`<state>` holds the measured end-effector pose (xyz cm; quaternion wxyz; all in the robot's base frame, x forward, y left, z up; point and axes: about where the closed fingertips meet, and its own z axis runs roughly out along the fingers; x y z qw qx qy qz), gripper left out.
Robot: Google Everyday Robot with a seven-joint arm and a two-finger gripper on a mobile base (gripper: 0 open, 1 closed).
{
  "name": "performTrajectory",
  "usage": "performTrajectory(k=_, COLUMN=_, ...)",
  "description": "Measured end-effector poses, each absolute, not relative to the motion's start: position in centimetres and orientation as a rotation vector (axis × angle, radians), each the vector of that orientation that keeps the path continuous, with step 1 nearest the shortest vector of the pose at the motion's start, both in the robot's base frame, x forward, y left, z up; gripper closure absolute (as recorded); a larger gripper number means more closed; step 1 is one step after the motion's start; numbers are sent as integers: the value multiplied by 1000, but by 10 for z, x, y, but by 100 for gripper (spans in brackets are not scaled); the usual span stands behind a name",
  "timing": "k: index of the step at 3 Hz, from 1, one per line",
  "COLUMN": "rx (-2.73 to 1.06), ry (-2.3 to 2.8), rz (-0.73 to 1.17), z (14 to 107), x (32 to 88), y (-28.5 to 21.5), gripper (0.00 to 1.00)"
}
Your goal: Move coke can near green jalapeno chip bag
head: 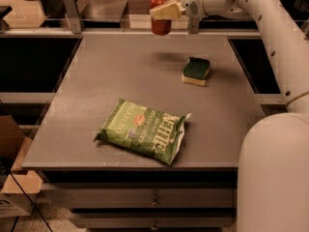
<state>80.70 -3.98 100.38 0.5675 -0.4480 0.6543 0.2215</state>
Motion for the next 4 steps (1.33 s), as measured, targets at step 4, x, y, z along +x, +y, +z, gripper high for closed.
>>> performTrajectory(k=4, rx=-1253, ry=1482, rz=703, z=953, x=662, y=-45, gripper=100)
